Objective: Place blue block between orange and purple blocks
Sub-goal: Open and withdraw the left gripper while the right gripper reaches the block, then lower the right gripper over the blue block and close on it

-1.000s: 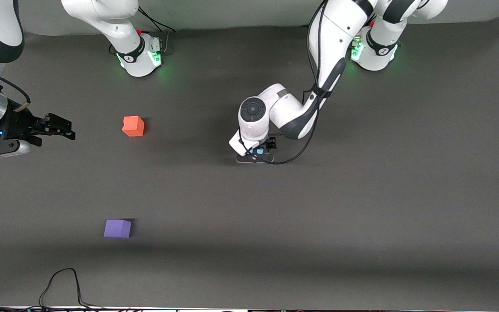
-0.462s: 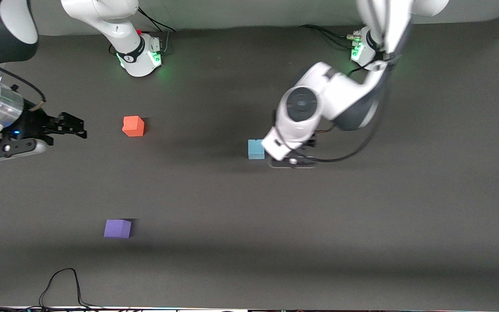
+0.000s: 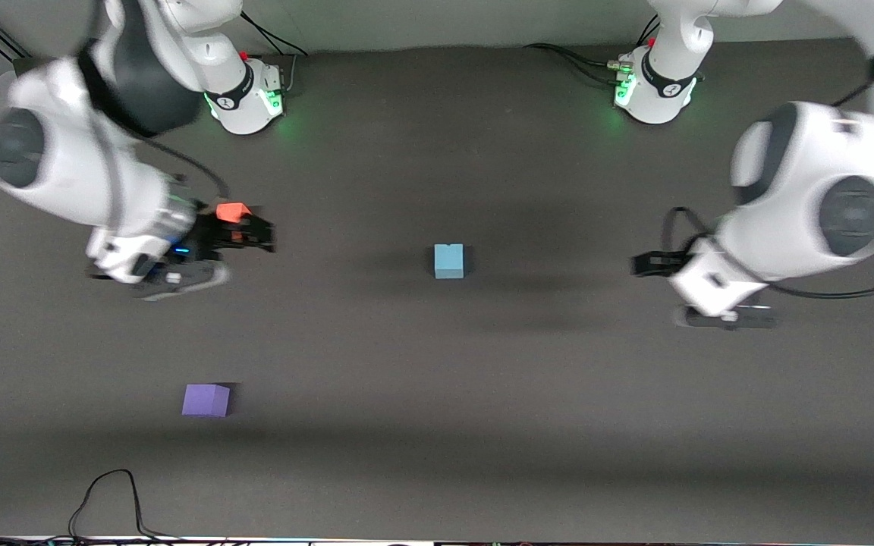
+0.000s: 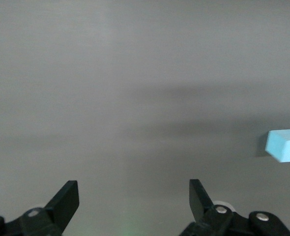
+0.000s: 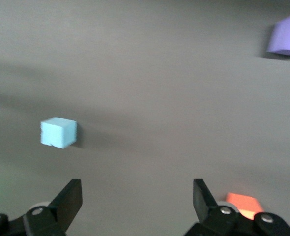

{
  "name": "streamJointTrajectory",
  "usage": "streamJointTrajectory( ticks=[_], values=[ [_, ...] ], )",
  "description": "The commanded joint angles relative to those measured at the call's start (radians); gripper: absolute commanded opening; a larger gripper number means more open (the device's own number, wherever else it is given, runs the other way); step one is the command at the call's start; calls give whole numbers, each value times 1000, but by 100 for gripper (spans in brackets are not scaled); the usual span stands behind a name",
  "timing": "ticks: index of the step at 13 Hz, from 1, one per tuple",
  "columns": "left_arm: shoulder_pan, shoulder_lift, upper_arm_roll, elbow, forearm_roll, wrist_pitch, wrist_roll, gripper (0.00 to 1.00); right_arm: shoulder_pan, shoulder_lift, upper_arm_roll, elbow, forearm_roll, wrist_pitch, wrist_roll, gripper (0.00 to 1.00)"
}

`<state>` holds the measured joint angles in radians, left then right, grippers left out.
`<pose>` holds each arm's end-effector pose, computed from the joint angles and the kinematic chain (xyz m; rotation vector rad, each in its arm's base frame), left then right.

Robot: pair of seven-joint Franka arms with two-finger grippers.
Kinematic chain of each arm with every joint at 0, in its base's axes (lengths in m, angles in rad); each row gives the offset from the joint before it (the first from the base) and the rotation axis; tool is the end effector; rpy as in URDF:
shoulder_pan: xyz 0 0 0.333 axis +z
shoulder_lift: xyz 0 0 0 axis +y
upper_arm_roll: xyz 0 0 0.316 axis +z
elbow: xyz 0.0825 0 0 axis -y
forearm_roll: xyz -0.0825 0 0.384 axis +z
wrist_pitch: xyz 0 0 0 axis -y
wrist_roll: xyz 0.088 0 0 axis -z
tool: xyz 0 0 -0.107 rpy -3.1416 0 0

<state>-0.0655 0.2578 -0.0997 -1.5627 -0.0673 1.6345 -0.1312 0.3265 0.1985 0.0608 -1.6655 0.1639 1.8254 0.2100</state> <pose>0.6108 -0.1028 0.4822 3.0628 -0.0346 -0.3017 0.5689 0.2436 0.4856 -2.9813 -0.1969 0.1297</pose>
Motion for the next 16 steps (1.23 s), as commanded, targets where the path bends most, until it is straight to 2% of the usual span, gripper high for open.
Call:
streamJointTrajectory(
  ticks=[1, 4, 7, 10, 14, 16],
  values=[
    [97, -84, -11, -34, 36, -47, 105, 100, 142, 112, -12, 32, -1, 109, 153, 100],
    [131, -143, -9, -45, 75, -48, 107, 100, 270, 228, -13, 55, -59, 237, 316, 100],
    [139, -207, -9, -65, 77, -64, 107, 100, 356, 355, -13, 148, -104, 262, 426, 100],
    [142, -288, 11, -138, 77, -47, 110, 100, 411, 435, -15, 150, -124, 351, 495, 100],
    [144, -292, 17, -134, 72, -31, 111, 100, 440, 525, -15, 147, -146, 420, 542, 100],
    [83, -284, 73, -110, 70, -41, 111, 100, 457, 556, -16, 141, -146, 449, 572, 100]
  ],
)
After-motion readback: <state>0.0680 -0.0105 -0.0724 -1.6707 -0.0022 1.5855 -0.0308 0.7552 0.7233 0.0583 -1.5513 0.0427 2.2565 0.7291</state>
